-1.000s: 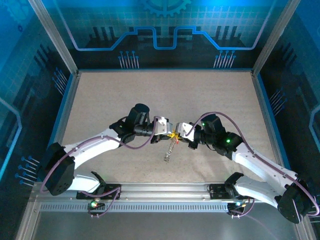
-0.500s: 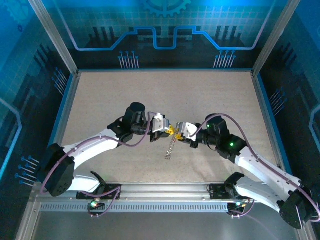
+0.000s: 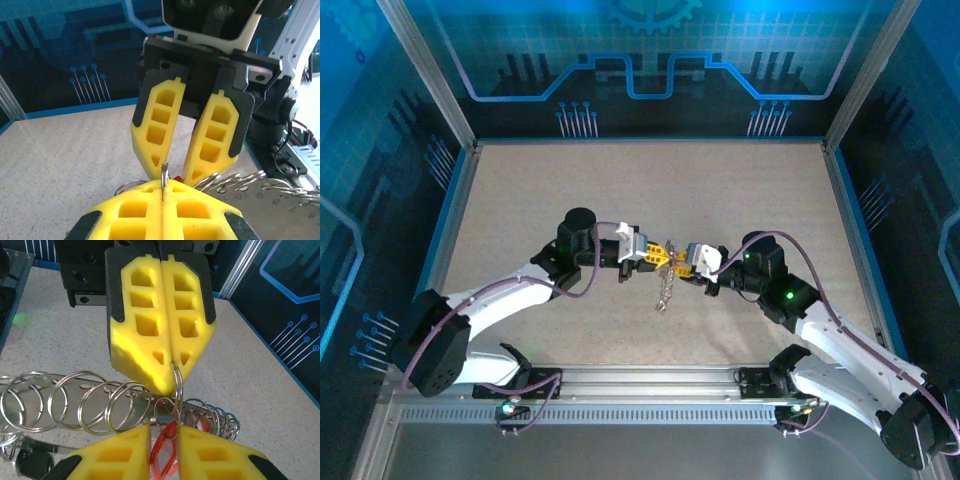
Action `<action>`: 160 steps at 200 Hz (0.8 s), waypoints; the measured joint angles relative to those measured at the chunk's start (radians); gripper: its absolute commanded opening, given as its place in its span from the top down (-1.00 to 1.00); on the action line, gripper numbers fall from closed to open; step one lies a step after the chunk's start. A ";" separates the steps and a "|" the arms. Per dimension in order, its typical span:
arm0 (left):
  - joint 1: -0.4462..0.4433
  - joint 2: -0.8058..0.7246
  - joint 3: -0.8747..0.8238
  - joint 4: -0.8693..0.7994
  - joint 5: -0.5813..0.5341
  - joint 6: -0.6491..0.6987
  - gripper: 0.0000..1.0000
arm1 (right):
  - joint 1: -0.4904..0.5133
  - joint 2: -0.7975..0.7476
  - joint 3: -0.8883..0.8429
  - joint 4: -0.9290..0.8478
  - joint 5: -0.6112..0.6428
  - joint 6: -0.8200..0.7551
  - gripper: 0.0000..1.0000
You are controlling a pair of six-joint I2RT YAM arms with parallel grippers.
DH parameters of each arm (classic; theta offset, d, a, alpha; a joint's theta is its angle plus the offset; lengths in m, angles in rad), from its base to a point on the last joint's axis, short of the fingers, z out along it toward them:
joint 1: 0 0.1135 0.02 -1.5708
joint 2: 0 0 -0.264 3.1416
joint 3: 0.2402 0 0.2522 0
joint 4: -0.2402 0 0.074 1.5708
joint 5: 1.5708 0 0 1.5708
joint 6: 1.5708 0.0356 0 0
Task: Put the keys on the keyring
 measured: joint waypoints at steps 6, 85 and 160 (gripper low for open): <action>0.000 0.003 -0.001 0.010 0.003 -0.006 1.00 | 0.000 0.002 0.000 0.002 0.000 0.001 0.59; 0.000 0.014 -0.002 0.054 0.018 -0.023 1.00 | -0.013 0.039 0.003 0.024 -0.014 0.042 1.00; -0.004 0.044 -0.021 0.142 0.021 -0.068 1.00 | -0.019 0.082 0.037 -0.008 -0.045 0.064 0.97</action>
